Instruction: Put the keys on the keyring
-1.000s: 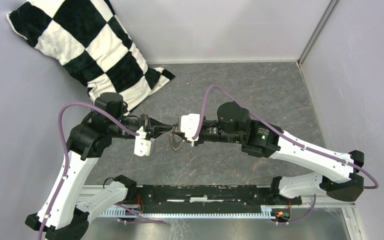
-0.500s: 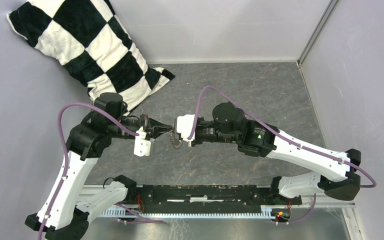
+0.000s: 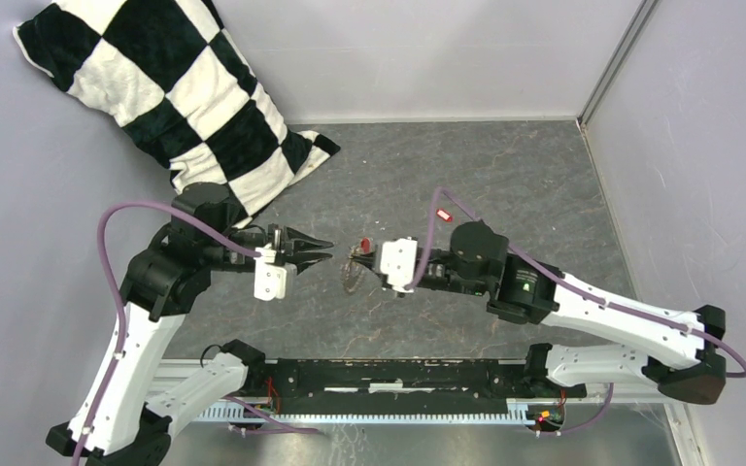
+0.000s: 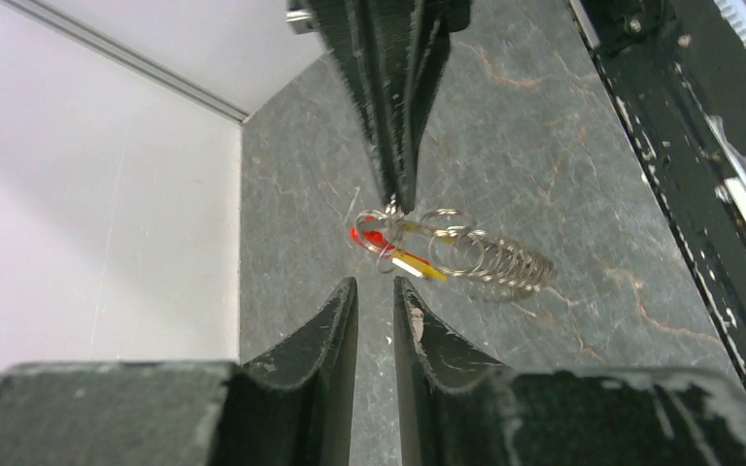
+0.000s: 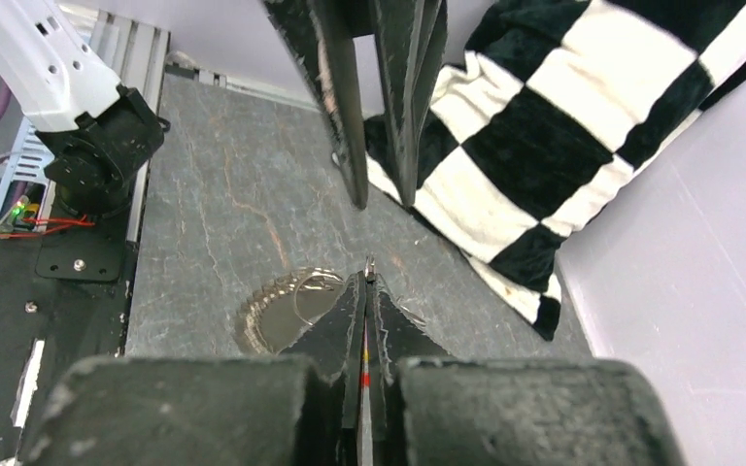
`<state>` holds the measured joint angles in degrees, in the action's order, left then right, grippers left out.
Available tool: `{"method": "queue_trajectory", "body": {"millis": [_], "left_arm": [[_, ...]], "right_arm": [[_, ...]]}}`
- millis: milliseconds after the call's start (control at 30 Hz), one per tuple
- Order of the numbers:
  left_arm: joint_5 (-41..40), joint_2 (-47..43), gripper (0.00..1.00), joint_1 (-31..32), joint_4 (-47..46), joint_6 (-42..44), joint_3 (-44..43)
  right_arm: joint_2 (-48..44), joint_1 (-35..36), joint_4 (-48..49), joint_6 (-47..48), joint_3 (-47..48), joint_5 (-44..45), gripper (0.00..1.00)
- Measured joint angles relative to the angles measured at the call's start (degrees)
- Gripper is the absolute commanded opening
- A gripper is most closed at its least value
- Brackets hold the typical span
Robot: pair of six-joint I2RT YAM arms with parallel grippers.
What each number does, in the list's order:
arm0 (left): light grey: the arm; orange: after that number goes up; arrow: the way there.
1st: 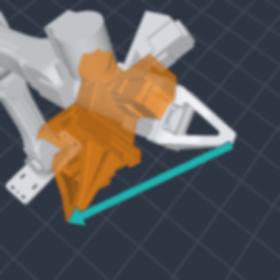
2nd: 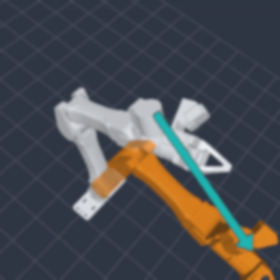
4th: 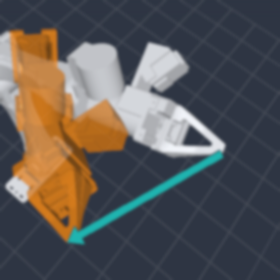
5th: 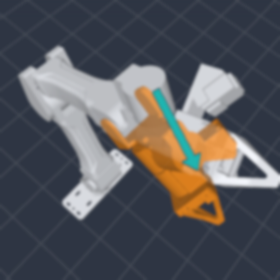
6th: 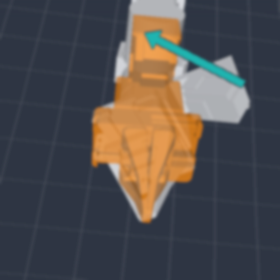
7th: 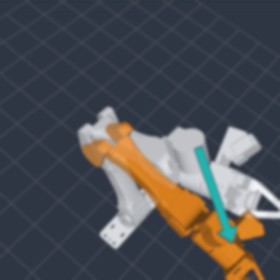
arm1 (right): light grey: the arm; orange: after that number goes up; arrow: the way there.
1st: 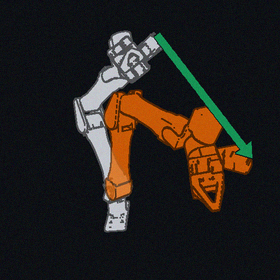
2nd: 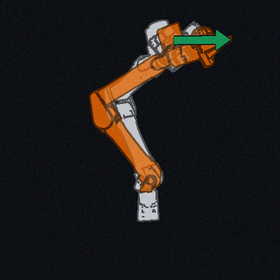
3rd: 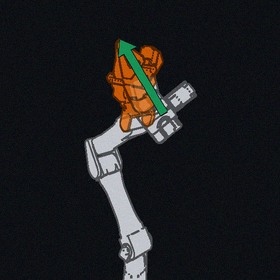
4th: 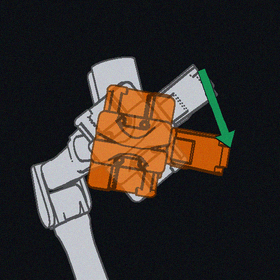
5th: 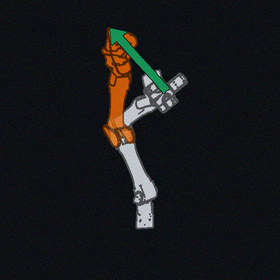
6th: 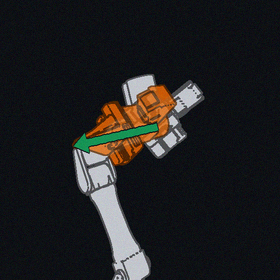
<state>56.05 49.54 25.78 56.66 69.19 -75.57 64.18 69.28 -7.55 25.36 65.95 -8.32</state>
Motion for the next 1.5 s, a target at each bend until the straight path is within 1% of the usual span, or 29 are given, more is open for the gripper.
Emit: {"method": "queue_trajectory", "body": {"millis": [100, 167, 300, 467, 733, 900, 967, 1033, 1233, 1333, 1500], "left_arm": [[0.1, -1.7, 0.26, 0.0, -3.9, -5.2, 0.8], [0.6, -2.9, 0.28, 0.0, -7.1, -9.3, 1.9], [2.7, -3.9, 0.32, 0.1, -10.6, -14.2, 2.4], [5.6, -3.1, 0.31, 0.1, -12.2, -18.7, 2.5], [7.7, -2.1, 0.32, 0.1, -12.7, -23.0, 2.5], [9.1, -1.9, 0.37, 0.1, -12.7, -24.4, 2.5], [9.6, -1.8, 0.38, 0.1, -12.9, -25.1, 2.5], [10.3, -1.8, 0.37, 0.1, -14.2, -26.5, 2.5], [11.8, -1.7, 0.24, 0.1, -18.2, -30.6, 3.2], [12.1, -1.8, 0.24, 0.1, -19.1, -31.5, 3.7], [12.0, -2.5, 0.27, 0.1, -19.8, -31.7, 5.0]], "right_arm": [[-4.1, 0.0, 5.0, 0.0, -5.1, -1.0, 0.01], [-6.0, 0.0, 8.2, 0.0, -7.3, -2.2, 0.01], [-6.9, 0.0, 13.3, 0.0, -9.0, -4.7, 0.01], [-6.9, 0.0, 17.1, 0.0, -9.8, -7.3, 0.01], [-6.9, 0.0, 20.5, 0.1, -9.9, -9.6, 0.01], [-6.6, 0.0, 21.3, 0.2, -9.9, -10.1, 0.01], [-6.3, 0.0, 21.8, 0.3, -9.9, -10.6, 0.01], [-6.0, 0.0, 21.9, 0.3, -9.9, -11.0, 0.01], [-5.1, 0.0, 22.2, 0.3, -9.9, -11.4, 0.01], [-5.1, 0.0, 22.6, 0.3, -9.9, -11.4, 0.01], [-5.1, 0.0, 23.8, 0.2, -10.0, -11.5, 0.01]]}}
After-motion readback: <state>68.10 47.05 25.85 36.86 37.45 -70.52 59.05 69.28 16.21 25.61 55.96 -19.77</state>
